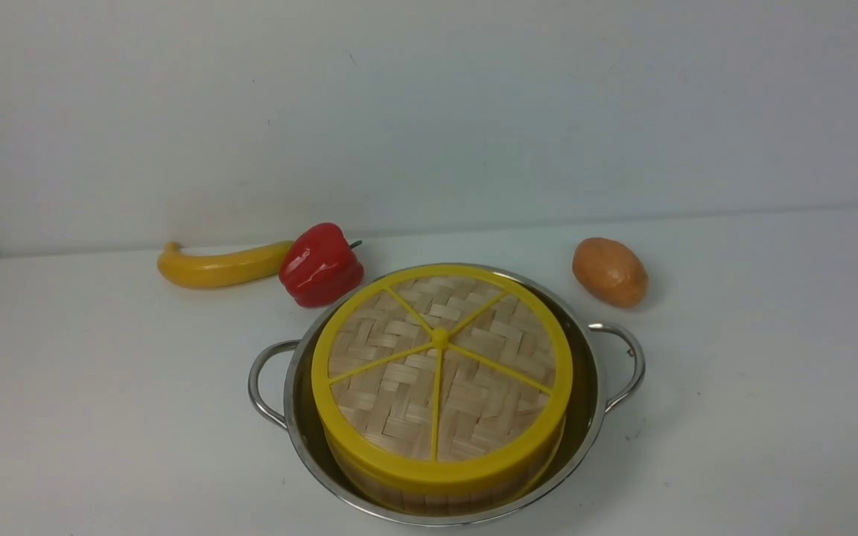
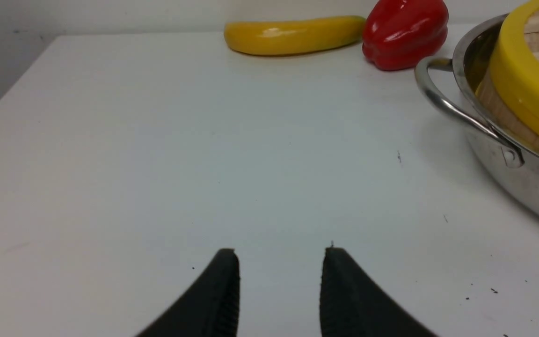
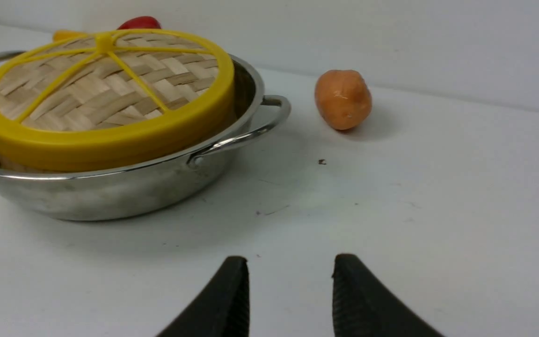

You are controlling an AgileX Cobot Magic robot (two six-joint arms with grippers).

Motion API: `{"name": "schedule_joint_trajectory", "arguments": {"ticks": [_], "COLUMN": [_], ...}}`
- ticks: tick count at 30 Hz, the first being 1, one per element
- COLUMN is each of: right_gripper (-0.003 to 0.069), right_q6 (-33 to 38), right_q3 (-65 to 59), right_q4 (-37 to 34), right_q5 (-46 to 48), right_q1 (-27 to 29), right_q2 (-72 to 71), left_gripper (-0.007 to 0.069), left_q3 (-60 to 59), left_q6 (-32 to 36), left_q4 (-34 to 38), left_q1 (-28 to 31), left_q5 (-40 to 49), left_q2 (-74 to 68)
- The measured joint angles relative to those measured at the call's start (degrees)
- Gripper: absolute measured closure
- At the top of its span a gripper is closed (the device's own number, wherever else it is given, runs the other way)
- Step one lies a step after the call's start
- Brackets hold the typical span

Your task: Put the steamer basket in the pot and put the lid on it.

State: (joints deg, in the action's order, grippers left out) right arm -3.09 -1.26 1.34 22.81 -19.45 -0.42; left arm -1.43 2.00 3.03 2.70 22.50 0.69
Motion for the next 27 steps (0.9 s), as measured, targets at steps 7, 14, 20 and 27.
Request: {"name": "schedule_joint_trajectory", "arguments": {"ticks": [7,14,20,27], "right_gripper": [0.0418,0.0418,0.0418,0.0418], "right_q6": [-1.0,-5.4,-4.5,-4.1], "right_q3": [0.0,-0.1,-0.1,-0.1], "right_q4": [-0.3,-1.3,-1.3,-1.3], "right_q5": [-0.1,-0.5,-0.3,-0.3], "right_q1": [13.7,21.2,21.7,21.7], "right_q2": [0.0,0.0,0.0,0.0], "left_gripper": [0.0386,0.0386,0.0386,0.0386], "left_q3": [0.0,0.0,0.0,0.0], "left_q6": [0.0,0.0,0.0,0.0], "left_q4": [0.0,0.0,0.0,0.0], "left_q1": [0.0,0.0,0.0,0.0], "left_q5": [0.0,-0.1,-0.1,-0.1], "left_q2": [0.0,0.0,0.0,0.0]}}
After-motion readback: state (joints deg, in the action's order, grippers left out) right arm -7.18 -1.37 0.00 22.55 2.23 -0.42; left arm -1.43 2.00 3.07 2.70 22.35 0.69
